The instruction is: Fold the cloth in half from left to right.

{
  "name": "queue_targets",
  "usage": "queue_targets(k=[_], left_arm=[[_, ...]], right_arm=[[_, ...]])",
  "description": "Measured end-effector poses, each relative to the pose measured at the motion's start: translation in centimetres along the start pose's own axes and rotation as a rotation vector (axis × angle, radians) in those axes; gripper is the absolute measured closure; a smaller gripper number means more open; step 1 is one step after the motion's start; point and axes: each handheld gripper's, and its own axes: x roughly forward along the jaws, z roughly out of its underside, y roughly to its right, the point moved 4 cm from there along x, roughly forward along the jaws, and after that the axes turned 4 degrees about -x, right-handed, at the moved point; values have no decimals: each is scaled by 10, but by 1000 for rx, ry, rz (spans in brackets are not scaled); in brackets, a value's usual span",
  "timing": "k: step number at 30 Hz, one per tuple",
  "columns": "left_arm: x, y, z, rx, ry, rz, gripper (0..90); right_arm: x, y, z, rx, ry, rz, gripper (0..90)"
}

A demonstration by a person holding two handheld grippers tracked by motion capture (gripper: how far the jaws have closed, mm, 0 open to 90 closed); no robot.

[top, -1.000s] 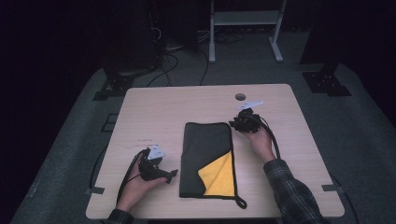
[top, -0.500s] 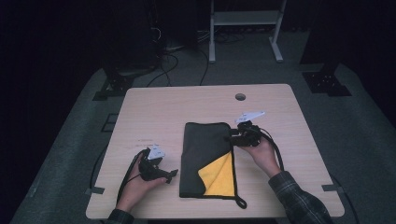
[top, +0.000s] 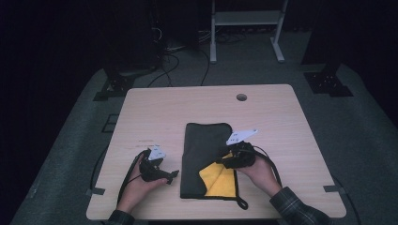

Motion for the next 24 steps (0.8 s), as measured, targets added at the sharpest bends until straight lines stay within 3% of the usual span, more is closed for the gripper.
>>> queue_targets(k=[7,19,24], left_arm=[[0,0,0,5,-2,-1,0],[0,0,0,-3,1,0,0],[0,0,0,-2,1,0,0]], right_arm=[[21,-29,-2,-24,-16,-79,487],[67,-45,2,-72,-91,-90,455],[71,-50,6,-113,-111,-69,471]])
